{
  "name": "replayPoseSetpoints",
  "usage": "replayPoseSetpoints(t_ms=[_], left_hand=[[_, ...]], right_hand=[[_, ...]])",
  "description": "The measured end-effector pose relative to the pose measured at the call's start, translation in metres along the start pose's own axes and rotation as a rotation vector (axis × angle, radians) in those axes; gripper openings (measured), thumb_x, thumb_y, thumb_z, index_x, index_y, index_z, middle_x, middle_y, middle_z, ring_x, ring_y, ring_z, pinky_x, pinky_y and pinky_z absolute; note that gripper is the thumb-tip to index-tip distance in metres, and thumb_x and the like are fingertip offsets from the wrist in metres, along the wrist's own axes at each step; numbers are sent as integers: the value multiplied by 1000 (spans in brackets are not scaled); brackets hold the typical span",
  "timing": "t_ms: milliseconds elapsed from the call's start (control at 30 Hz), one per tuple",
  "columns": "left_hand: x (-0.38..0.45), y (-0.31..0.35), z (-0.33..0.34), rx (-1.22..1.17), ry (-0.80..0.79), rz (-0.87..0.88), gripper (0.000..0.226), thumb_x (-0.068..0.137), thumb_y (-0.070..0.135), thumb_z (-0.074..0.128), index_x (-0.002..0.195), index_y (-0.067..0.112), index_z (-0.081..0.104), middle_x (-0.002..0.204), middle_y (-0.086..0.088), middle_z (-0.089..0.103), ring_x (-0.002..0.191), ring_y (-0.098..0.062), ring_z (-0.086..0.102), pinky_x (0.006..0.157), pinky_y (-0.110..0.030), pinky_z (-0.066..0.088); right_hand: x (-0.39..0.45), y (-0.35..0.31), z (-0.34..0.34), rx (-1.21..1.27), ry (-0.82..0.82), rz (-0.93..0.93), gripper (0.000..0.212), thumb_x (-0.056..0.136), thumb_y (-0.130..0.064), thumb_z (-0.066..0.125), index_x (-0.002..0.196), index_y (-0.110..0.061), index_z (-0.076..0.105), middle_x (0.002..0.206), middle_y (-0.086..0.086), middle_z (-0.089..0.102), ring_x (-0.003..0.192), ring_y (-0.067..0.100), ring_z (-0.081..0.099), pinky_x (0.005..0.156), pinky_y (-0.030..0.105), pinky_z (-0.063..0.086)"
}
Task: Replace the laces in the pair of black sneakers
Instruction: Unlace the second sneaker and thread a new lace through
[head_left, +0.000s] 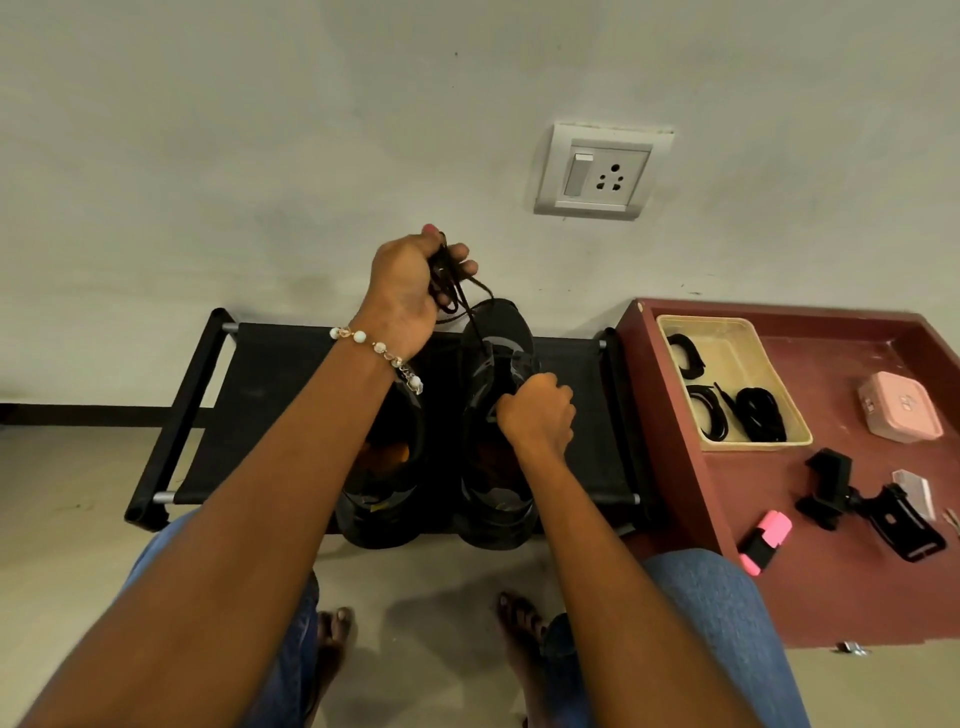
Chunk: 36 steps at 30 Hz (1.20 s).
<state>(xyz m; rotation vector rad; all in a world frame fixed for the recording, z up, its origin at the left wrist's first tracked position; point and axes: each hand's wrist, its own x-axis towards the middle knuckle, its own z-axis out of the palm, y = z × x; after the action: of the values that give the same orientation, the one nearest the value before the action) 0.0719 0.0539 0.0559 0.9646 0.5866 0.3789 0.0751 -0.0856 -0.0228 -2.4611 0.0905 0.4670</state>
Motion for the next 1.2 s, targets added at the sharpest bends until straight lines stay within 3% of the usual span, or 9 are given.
replayPoseSetpoints(t_ms=[333,467,567,700,800,867,1000,1133,1200], left_hand=[[-3,-7,1,-12,-15,-27,30,96,17,47,66,16,46,48,7,36,44,-10,30,51,-24,29],[-2,-23,-7,674,6,46,18,90,24,59,80,10,54,59,-1,52,43,-13,44,55,-32,49],[2,-45,-21,1267,42,177,20,92,28,58,98,10,60,86,-11,66,71,-28,65,69,-36,57],[7,-68,-24,1780,73,342,26,96,20,51,120,12,58,120,-19,52,99,-40,57,71,-40,48],[9,-81,-18,1989,123,393,21,94,21,56,112,19,67,128,-14,46,119,-40,47,88,-47,45],[12,-85,-18,2033,144,440,16,92,23,58,102,19,70,128,-11,48,128,-39,40,99,-53,36],[13,-74,-20,1927,184,484,20,92,27,56,95,14,71,117,-6,58,124,-35,44,101,-56,31],[12,-55,-15,1676,140,337,30,91,32,54,69,13,62,75,-1,59,102,-29,57,108,-63,16],[13,-47,-15,1459,103,228,40,89,36,59,58,10,57,60,1,54,87,-27,61,108,-62,18]], right_hand=[[1,-1,3,-36,-19,15,57,93,-26,60,138,1,37,143,23,34,132,42,34,105,57,33],[2,-1,3,-29,-12,10,54,94,-26,58,137,1,39,142,23,36,131,42,36,104,57,34],[2,-1,3,-23,-17,10,54,93,-26,59,136,1,40,141,22,37,129,42,37,103,56,35],[2,-1,1,-10,-20,17,54,92,-25,60,136,-1,40,141,21,36,130,40,37,104,55,37],[3,-1,1,-13,-19,19,55,91,-24,61,136,-1,39,141,21,36,130,40,37,104,54,38],[4,0,2,-9,-21,17,55,91,-23,62,136,-1,40,141,21,36,129,40,37,104,54,38],[3,0,1,-13,-22,17,56,91,-23,61,137,0,39,142,21,35,130,41,36,104,55,38],[2,-1,1,-5,-23,14,55,93,-24,60,137,0,38,142,21,35,130,42,36,104,56,37],[2,-1,0,6,-24,13,56,93,-25,60,137,0,38,143,22,35,131,42,36,104,58,36]])
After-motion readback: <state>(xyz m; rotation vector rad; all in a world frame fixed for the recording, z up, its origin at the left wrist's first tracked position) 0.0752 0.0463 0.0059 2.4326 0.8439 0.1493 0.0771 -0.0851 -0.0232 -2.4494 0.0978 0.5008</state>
